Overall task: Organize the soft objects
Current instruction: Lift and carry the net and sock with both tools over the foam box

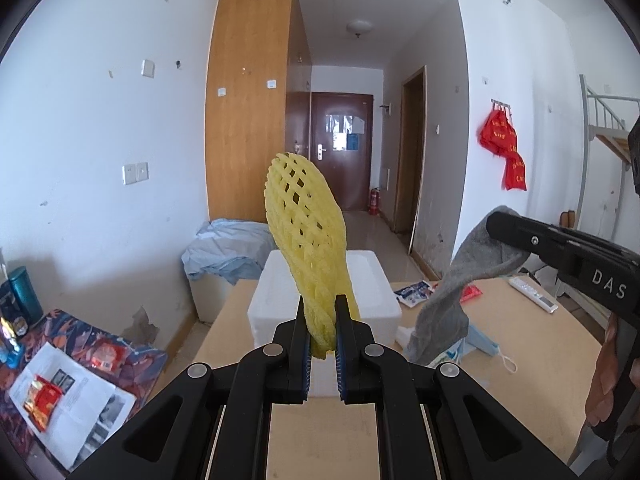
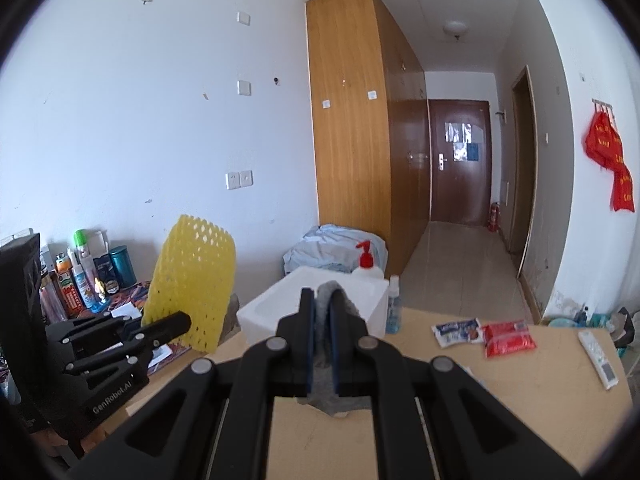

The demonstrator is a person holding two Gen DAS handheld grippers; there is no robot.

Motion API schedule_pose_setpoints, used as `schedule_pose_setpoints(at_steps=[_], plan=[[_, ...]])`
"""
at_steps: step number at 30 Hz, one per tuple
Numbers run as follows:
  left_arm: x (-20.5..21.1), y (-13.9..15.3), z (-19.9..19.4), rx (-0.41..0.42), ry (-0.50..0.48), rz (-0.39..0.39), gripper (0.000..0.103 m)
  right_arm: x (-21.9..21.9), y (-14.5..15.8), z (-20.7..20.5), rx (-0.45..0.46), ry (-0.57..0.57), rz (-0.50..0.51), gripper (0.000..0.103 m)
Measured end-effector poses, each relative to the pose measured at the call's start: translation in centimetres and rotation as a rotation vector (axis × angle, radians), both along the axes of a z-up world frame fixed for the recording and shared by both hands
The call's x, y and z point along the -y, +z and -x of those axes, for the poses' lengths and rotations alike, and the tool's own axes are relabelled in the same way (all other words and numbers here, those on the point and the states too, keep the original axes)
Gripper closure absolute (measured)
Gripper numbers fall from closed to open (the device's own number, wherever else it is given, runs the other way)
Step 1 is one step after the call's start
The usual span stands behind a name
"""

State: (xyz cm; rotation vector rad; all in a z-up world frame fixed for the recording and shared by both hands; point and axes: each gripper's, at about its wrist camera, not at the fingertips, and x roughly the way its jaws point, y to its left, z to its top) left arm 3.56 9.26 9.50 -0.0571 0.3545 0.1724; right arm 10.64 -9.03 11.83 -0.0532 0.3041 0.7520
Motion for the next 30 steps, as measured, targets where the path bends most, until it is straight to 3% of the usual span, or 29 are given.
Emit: schedule_pose_setpoints(at_steps=[20,30], plan=[[-3.0,-1.2,-8.5,-0.072,-0.003,0.014,0.093,-4.9,1.6,-5.9,0.061,0.029,0.025,0.094],[-4.9,-2.3,-11.9,-0.103,-0.015,0.051,0.093,-6.4,1.8,-9.1,0.049,0.043,-0.028,0.094]])
